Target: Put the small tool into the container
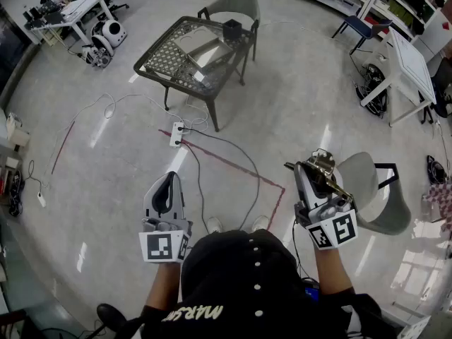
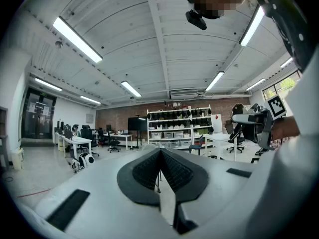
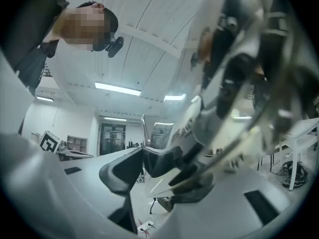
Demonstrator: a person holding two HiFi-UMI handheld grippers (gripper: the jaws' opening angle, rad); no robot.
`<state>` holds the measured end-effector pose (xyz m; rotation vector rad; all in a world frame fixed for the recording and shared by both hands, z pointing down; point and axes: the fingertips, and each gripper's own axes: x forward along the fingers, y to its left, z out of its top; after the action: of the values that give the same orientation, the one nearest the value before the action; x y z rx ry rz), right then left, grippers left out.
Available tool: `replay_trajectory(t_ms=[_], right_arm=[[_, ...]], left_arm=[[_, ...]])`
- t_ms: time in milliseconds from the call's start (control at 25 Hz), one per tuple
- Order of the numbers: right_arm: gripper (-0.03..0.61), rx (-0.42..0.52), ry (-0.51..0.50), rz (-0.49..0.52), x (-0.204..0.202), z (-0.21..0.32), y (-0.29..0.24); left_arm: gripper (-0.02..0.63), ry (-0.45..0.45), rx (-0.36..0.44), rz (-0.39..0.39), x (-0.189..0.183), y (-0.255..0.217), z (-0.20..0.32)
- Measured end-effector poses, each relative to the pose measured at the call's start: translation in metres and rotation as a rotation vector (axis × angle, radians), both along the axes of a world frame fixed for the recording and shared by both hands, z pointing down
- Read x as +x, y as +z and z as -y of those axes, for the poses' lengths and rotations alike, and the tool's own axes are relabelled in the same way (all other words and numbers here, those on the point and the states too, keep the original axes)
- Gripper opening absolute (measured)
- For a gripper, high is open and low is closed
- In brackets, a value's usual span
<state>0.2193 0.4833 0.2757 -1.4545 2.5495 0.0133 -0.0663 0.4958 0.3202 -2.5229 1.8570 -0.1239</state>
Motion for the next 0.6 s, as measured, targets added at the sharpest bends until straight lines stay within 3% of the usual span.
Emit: replay_trajectory(t_ms=[600], right_arm=[[0.196,0.008,-0.051,0.0,0.045,0.015,0.0]], left_arm=[[0.02,-0.02,0.011,0.029,0.053,-0.007,0.013]])
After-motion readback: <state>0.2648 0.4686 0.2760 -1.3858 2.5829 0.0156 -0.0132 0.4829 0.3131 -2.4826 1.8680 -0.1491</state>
